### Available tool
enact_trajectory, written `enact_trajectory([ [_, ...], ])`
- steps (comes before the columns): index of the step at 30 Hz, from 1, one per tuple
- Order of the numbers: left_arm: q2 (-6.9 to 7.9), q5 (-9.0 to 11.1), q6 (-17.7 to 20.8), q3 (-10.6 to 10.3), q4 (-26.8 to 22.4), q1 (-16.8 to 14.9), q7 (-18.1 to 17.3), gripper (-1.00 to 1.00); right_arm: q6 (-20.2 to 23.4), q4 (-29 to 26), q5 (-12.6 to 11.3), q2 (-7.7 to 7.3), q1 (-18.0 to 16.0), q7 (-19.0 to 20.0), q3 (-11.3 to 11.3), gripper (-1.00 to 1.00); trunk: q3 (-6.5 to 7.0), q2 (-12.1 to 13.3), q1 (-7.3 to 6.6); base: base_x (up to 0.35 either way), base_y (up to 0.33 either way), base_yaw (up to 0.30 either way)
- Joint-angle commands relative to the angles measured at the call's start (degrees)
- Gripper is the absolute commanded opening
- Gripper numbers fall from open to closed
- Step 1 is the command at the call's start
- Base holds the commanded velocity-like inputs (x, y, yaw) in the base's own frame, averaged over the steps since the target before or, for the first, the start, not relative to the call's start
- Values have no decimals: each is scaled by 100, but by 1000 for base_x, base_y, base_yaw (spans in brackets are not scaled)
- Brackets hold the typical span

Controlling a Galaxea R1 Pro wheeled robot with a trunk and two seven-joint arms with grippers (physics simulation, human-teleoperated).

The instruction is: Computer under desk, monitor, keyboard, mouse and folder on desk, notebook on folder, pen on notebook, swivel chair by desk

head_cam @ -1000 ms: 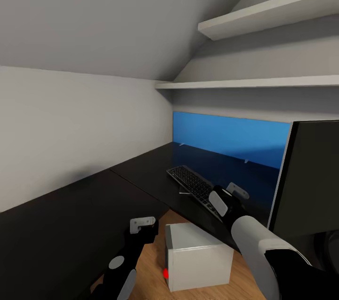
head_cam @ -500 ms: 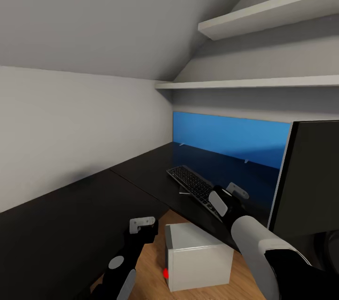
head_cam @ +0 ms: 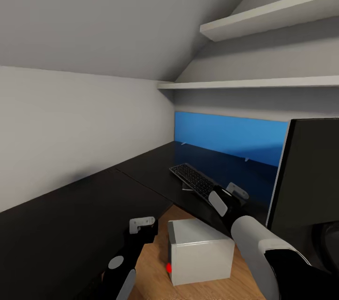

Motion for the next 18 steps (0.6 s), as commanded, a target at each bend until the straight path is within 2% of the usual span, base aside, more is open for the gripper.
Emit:
enact_trajectory([
  [1,4,101,38,-7,172,-2,65,100,-6,-3,-32,3,-3,-23,10,100,-8,-3,-1,-47,33,0],
  [18,4,95,42,-7,172,-2,70,100,-6,0,-32,18,5,-23,10,100,-8,-3,-1,-7,5,0],
])
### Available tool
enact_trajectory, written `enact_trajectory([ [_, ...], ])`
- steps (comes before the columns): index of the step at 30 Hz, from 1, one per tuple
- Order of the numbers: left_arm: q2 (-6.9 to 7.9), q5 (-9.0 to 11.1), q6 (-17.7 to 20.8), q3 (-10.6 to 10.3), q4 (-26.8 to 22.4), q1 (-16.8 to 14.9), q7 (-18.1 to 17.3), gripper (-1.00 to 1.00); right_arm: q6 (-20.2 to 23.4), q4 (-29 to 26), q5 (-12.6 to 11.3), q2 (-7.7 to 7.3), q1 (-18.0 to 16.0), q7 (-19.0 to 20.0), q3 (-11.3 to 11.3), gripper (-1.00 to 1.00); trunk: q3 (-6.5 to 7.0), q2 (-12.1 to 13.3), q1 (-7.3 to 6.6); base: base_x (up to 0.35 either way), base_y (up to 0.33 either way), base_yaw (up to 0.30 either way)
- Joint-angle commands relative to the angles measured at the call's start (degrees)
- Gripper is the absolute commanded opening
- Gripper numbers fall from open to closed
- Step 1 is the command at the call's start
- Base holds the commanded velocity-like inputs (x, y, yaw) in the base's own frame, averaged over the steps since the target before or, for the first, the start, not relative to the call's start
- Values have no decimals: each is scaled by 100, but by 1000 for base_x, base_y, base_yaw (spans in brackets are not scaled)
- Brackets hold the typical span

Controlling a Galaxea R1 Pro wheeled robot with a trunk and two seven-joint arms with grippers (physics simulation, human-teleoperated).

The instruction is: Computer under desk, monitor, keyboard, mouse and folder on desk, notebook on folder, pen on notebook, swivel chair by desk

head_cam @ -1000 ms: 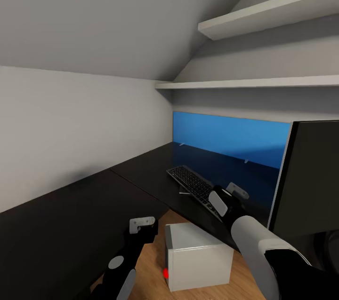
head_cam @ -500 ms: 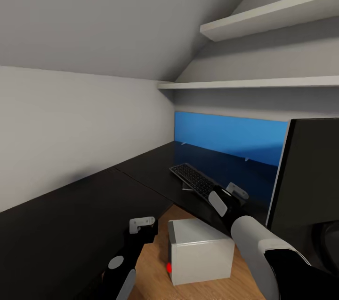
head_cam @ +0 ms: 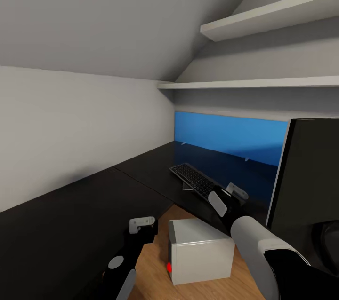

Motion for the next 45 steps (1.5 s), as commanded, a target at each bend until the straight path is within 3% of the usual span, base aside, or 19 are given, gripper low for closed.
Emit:
enact_trajectory([
  [1,3,103,37,-8,178,-2,64,100,-6,-6,-33,0,-3,-22,10,100,-8,-3,0,0,0,0],
  [45,-6,101,36,-16,204,-2,62,100,-85,-56,29,9,76,-40,36,100,-8,-3,0,0,0,0],
])
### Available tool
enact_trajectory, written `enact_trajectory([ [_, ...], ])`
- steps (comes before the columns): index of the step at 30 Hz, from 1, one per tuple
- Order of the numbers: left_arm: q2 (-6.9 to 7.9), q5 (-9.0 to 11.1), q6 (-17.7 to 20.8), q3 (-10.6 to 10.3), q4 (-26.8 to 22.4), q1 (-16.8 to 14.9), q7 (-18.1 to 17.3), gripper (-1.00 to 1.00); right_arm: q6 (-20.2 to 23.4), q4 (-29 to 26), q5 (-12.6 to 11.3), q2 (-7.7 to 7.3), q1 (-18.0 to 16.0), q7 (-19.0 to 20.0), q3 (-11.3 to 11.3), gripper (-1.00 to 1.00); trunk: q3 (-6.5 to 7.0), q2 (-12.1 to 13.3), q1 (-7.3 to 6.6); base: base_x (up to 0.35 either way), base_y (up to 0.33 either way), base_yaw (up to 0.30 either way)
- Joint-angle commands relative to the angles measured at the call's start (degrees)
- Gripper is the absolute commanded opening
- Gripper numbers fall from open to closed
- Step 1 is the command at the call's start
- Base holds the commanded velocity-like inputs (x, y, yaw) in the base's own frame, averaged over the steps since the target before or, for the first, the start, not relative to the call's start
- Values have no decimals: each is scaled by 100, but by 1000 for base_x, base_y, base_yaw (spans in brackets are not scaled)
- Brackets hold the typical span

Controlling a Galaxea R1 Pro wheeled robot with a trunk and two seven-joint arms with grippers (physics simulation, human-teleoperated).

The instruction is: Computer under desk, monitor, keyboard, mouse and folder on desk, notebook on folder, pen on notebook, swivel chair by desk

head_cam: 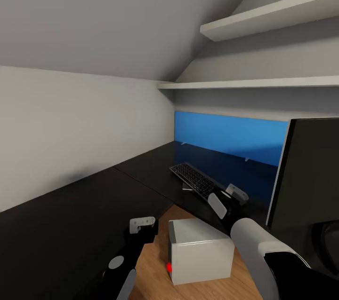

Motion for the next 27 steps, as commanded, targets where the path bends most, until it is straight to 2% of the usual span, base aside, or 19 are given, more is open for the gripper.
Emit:
enact_trajectory([
  [1,3,106,34,-8,206,-2,58,100,-14,-5,-42,0,-3,-21,11,100,-8,-3,0,0,0,0],
  [16,4,106,34,-8,206,-2,62,100,55,2,-83,-1,-3,-3,10,100,-8,-3,0,-1,0,0],
  [27,3,106,34,-8,206,-2,57,100,56,11,-86,0,-3,-3,9,100,-8,-3,0,-88,15,0],
])
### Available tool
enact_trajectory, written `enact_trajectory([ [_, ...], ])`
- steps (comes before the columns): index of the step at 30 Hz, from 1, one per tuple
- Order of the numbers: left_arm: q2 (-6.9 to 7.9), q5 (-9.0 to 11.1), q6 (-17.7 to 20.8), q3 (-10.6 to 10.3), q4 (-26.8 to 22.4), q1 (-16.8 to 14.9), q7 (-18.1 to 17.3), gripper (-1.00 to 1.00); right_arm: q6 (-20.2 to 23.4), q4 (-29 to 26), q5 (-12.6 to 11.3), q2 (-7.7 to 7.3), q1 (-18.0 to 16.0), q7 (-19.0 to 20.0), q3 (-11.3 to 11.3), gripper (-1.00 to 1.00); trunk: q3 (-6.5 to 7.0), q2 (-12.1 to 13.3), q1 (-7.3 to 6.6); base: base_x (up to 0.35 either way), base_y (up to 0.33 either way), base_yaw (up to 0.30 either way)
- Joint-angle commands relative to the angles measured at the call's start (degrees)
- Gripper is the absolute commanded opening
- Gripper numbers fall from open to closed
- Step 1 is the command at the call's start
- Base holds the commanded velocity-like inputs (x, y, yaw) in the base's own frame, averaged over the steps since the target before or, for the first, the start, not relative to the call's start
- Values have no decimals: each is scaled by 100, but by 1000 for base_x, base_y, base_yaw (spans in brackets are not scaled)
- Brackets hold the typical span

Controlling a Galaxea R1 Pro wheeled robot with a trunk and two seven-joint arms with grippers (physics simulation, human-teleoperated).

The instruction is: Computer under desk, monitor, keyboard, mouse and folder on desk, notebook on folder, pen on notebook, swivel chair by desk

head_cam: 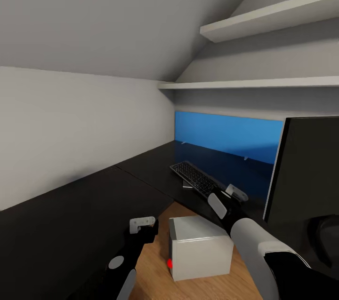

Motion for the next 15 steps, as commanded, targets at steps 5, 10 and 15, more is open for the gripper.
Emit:
enact_trajectory([
  [5,3,117,36,-9,208,-2,62,100,-7,-5,-36,0,-3,-23,13,100,-8,-3,0,-3,1,0],
  [10,3,117,36,-9,208,-2,62,100,-7,-5,-36,0,-3,-30,13,100,-8,-3,0,0,0,0],
  [15,3,117,36,-9,208,-2,60,100,-20,-13,-32,0,-3,-31,13,100,-8,-3,0,0,0,0],
])
